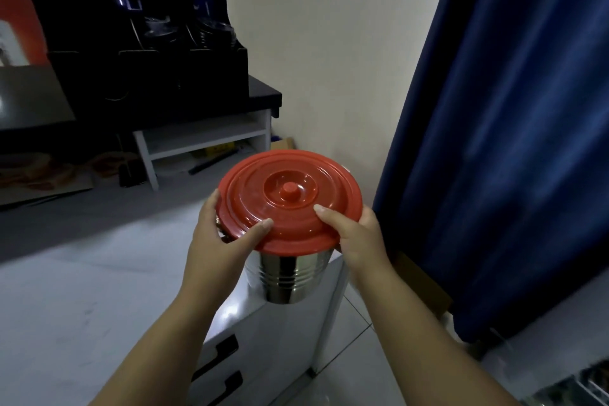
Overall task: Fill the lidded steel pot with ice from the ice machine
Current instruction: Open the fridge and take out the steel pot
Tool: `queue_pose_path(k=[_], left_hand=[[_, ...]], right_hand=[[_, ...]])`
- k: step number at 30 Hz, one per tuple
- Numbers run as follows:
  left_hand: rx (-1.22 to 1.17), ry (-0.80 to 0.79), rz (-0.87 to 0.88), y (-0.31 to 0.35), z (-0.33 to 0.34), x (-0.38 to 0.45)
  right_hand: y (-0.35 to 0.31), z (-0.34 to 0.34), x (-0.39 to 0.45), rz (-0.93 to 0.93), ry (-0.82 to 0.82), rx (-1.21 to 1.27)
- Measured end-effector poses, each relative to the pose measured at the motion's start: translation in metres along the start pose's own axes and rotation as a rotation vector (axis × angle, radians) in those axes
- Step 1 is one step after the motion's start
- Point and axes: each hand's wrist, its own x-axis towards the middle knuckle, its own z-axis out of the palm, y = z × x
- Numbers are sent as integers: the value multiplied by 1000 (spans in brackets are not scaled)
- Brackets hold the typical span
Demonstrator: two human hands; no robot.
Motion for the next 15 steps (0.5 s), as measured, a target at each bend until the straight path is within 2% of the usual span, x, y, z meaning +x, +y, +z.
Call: queue_pose_path(k=[6, 15], left_hand=[[17, 48, -10, -11, 4, 20], [34, 86, -26, -23, 13, 45]], right_hand=[[8, 13, 33, 40, -49, -12], [20, 22, 66, 103, -38, -18]])
